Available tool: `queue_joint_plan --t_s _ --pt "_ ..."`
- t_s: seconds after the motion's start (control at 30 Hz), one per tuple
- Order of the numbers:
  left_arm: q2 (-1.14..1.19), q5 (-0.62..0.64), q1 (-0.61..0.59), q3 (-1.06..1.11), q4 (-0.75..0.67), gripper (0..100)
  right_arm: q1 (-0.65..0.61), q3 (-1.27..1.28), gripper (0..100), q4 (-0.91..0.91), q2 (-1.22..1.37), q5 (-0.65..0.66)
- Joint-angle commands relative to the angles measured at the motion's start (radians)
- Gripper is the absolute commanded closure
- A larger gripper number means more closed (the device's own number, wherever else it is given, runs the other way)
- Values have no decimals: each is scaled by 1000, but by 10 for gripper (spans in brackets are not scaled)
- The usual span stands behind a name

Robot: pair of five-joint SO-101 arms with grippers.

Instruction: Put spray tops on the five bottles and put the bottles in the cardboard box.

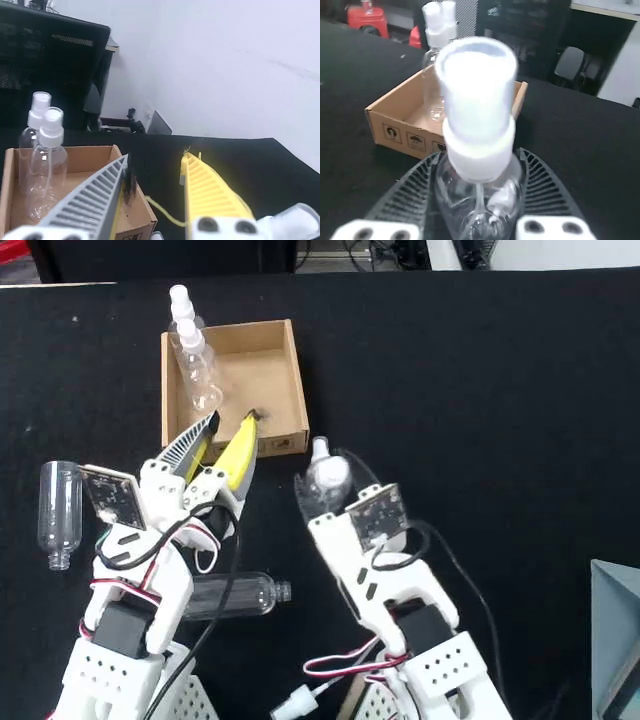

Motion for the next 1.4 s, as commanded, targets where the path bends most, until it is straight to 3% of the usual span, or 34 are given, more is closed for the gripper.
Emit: queue_joint_plan --t_s 0.0,0.97,1.17,1.37 --pt "-17 3 -67 -87 -26 847 49 -10 878 -3 -27 -23" --pt "-18 12 -581 174 -21 848 61 -2 878 5 -27 -28" --pt "-18 12 -674 248 -26 848 58 -2 874 9 -27 -192" --pt "-18 14 -700 297 -28 848 60 -2 874 11 -27 -187"
